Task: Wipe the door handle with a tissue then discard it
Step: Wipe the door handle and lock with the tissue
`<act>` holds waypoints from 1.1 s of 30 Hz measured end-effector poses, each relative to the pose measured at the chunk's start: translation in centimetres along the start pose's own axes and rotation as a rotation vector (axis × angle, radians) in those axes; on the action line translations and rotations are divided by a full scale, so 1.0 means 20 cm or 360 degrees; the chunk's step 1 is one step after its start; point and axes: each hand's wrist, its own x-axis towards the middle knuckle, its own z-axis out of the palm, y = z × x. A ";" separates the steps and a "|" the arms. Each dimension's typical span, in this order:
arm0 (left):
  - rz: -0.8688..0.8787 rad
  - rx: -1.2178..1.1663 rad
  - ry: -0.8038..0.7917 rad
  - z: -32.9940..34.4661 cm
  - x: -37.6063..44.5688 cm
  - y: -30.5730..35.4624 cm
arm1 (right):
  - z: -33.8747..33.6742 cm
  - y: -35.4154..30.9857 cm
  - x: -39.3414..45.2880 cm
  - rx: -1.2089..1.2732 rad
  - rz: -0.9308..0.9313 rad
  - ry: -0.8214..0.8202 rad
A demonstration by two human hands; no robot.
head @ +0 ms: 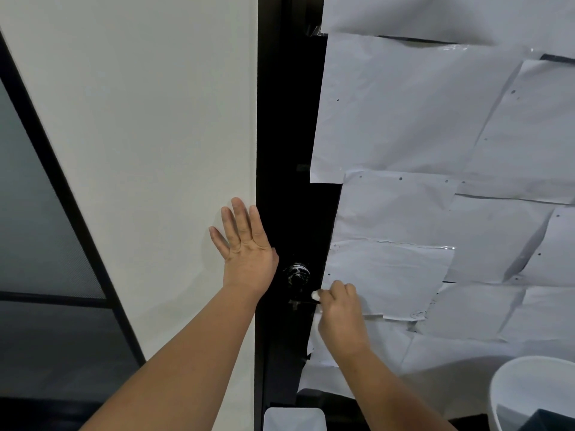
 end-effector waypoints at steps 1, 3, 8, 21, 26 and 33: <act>-0.0002 0.0006 0.0006 0.00 0.00 0.00 | -0.01 0.02 0.00 -0.0012 0.0058 -0.0001; 0.0004 0.0016 0.0023 0.00 0.00 0.00 | -0.02 0.00 0.01 -0.0013 0.0143 -0.0031; 0.0027 0.0101 0.0063 0.00 -0.02 0.01 | 0.00 -0.14 0.08 0.0096 -0.0005 -0.0169; 0.0066 -0.0237 0.0195 0.04 -0.23 -0.01 | -0.01 -0.01 0.20 0.1124 0.0575 -0.0412; -0.0022 -0.0355 0.0092 0.04 -0.25 0.01 | 0.00 -0.03 0.22 0.1223 0.0613 -0.0362; -0.0130 -0.0454 0.0020 0.03 -0.26 0.06 | -0.02 -0.06 0.22 0.1380 0.0562 -0.0348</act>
